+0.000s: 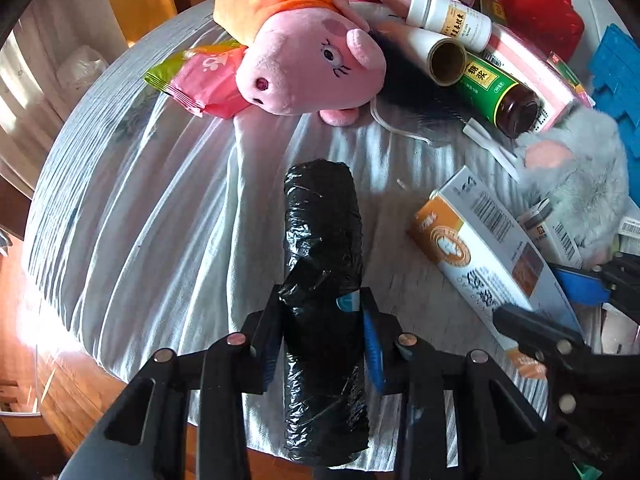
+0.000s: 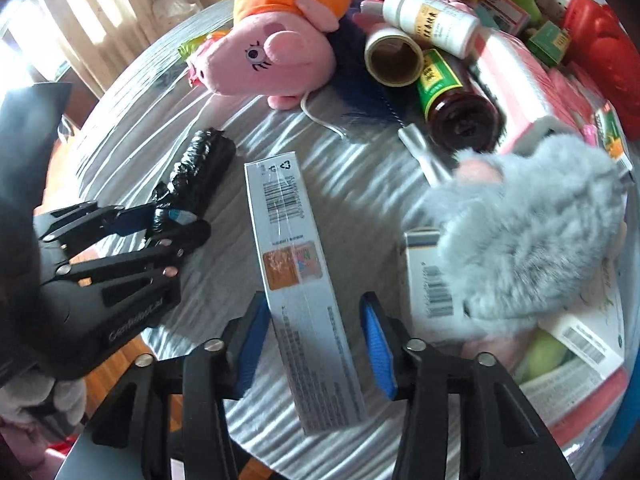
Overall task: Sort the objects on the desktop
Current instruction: 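Grasp the black wrapped roll with the left tool while the right tool grasps the white-orange box, then carry the black roll and white box with both tools over the blue bin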
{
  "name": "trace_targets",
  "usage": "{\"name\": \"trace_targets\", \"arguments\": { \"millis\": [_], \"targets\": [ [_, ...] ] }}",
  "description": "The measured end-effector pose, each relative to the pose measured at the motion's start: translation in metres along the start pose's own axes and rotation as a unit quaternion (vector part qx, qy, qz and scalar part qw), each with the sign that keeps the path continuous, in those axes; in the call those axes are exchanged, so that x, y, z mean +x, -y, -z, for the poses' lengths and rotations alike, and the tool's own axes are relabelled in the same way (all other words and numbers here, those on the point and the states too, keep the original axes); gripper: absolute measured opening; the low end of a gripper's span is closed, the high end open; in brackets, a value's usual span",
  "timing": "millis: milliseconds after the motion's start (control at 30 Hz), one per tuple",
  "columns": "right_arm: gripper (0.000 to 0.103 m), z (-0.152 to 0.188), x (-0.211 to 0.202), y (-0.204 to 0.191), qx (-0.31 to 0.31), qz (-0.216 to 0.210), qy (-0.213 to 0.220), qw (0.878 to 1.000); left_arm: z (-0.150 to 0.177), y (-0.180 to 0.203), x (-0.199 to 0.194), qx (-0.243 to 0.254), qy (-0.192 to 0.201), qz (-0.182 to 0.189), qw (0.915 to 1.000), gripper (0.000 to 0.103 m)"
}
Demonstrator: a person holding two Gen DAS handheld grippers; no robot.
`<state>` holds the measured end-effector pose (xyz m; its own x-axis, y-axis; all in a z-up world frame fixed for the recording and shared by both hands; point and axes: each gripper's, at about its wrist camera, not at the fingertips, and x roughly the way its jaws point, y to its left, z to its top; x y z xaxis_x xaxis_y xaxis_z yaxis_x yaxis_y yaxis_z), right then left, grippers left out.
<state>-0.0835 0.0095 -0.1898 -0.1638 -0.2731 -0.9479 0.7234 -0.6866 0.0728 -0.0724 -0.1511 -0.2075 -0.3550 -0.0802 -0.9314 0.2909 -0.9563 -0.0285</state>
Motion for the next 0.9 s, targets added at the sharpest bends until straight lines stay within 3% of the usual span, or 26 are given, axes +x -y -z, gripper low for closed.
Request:
{"name": "trace_targets", "arguments": {
  "millis": [100,333,533,700,900],
  "targets": [
    [0.032,-0.004,0.001,-0.006,-0.007,0.005,0.006,1.000,-0.002,-0.004,-0.004,-0.001,0.003,-0.004,1.0000,0.034],
    [0.031,-0.019,-0.060,-0.009,-0.014,0.034,0.085,0.996,-0.030,-0.006,-0.063,0.019,0.089,0.004,0.9958,0.034],
    [0.031,-0.037,-0.127,0.006,0.016,0.089,0.163,0.983,-0.059,0.039,-0.131,0.059,0.162,0.035,0.9845,0.034],
    [0.031,-0.040,-0.192,0.040,0.057,0.149,0.215,0.963,-0.075,0.081,-0.185,0.099,0.210,0.066,0.9704,0.034],
    [0.031,-0.015,-0.281,0.086,0.095,0.227,0.274,0.929,-0.089,0.152,-0.242,0.150,0.254,0.110,0.9492,0.034]
  ]
}}
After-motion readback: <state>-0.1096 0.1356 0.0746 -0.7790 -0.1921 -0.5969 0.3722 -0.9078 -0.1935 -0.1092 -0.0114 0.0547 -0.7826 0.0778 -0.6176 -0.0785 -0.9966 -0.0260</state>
